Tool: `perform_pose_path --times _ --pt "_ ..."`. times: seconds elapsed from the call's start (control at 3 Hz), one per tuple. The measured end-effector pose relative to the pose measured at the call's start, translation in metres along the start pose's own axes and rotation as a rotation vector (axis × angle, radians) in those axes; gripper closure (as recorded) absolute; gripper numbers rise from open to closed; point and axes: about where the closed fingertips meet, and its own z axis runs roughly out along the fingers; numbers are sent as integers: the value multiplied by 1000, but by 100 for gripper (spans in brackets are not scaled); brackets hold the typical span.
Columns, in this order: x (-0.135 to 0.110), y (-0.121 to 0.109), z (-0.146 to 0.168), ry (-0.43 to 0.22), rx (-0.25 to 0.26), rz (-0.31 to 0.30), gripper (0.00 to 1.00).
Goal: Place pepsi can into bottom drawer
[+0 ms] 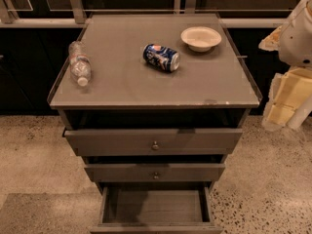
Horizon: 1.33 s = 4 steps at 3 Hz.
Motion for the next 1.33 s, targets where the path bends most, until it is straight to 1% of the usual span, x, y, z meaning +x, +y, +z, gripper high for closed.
perform_pose_path --times 0.33,0.67,1.0,1.33 --pt "0 0 0 0 0 0 0" --pt "-2 -3 -3 -13 24 6 0" --pt "-19 -24 4 -86 63 4 0" --pt "-55 -62 31 -192 73 19 0"
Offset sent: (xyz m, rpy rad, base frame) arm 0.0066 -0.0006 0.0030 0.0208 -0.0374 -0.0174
